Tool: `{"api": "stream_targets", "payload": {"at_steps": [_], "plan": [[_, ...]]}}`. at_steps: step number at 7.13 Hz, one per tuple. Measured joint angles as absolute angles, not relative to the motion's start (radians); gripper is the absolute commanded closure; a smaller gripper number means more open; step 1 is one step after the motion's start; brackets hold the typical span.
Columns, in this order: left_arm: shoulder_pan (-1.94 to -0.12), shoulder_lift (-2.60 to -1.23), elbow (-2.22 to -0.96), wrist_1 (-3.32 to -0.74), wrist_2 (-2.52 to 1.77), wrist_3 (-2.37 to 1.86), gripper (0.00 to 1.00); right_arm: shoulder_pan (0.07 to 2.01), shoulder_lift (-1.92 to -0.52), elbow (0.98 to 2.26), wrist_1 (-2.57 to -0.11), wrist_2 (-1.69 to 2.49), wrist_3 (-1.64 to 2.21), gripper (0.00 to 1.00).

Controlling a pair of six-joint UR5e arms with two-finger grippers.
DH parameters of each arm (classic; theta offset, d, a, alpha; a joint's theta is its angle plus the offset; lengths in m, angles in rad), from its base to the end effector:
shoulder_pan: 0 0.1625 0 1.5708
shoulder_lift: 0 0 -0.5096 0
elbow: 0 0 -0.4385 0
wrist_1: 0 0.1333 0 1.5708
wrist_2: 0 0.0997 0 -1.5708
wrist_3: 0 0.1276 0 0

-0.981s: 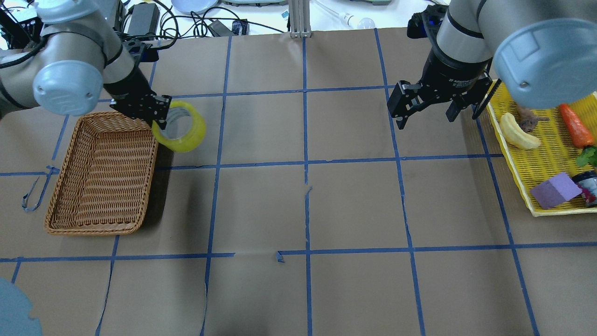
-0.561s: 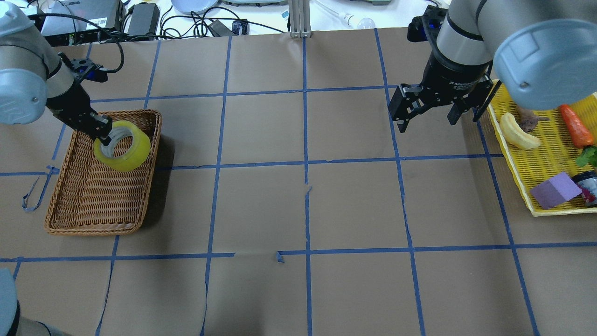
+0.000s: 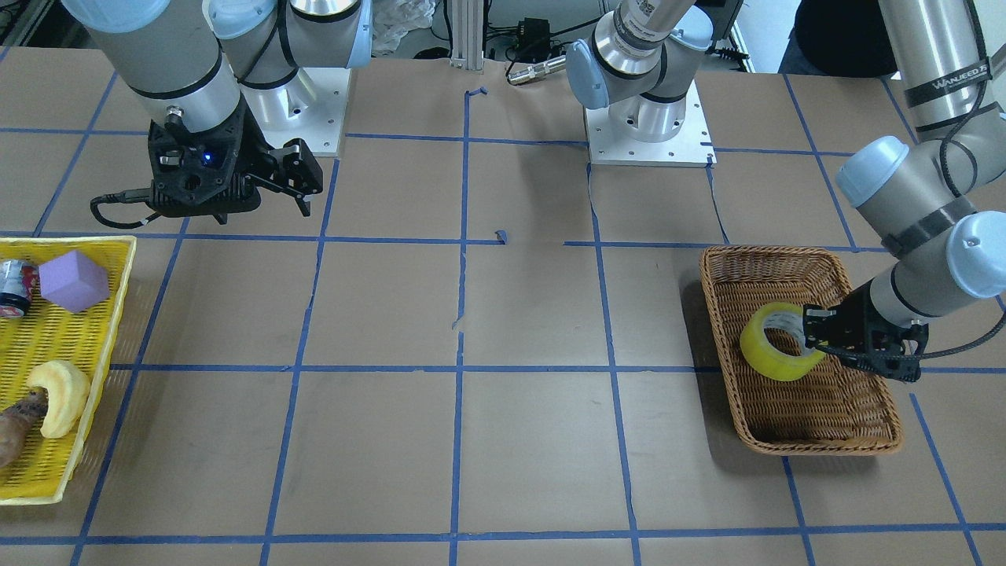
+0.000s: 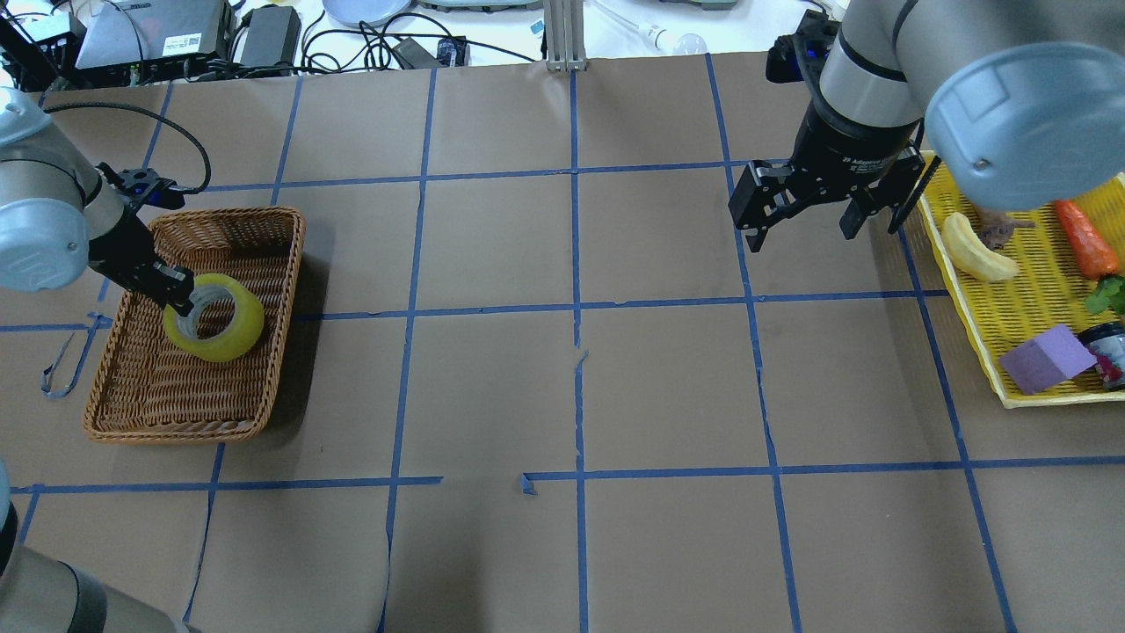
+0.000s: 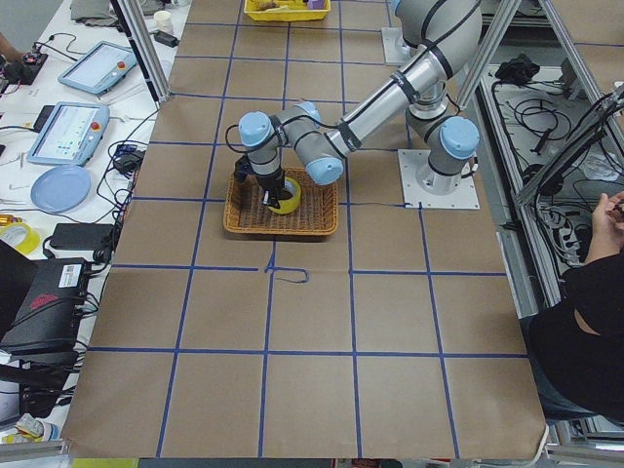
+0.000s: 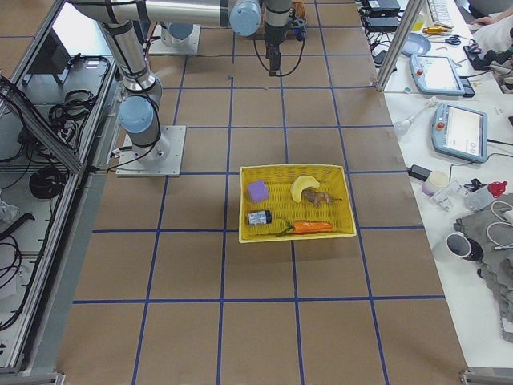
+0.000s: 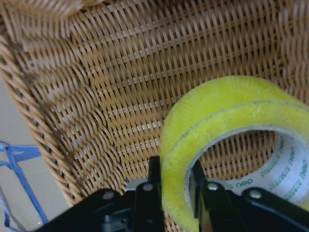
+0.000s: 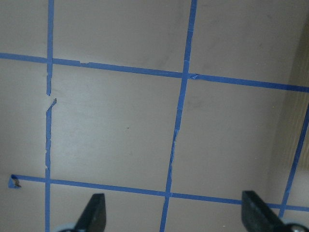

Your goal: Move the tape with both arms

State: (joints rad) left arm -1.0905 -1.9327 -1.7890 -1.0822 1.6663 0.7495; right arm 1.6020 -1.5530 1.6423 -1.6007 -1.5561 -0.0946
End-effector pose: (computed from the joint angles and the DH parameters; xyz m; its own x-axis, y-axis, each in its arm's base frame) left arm 0.1859 -0.6190 0.2631 -0.9627 0.2706 -0.0073 0.2674 0.9546 0.1316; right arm 0.1519 -0.5333 0.4996 -0.9920 -0.1244 -0.0202 -0.1254 0.9904 0.0577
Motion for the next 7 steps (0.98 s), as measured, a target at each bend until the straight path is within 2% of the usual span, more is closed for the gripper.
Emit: {"api": "stream_targets", "payload": {"at_steps": [4,7], "plan": [[-1.155,-1.873,-1.739,-1.140,1.660,0.642,0.00,1.600,-1.557,1.627,-1.601,-1.563,-0.093,0.00],[-1.390,-1.790,-1.545,-1.397,1.633,0.208,0.00,1.600,-1.557,1.610,-1.599,-1.574,-0.082,0.00]]}}
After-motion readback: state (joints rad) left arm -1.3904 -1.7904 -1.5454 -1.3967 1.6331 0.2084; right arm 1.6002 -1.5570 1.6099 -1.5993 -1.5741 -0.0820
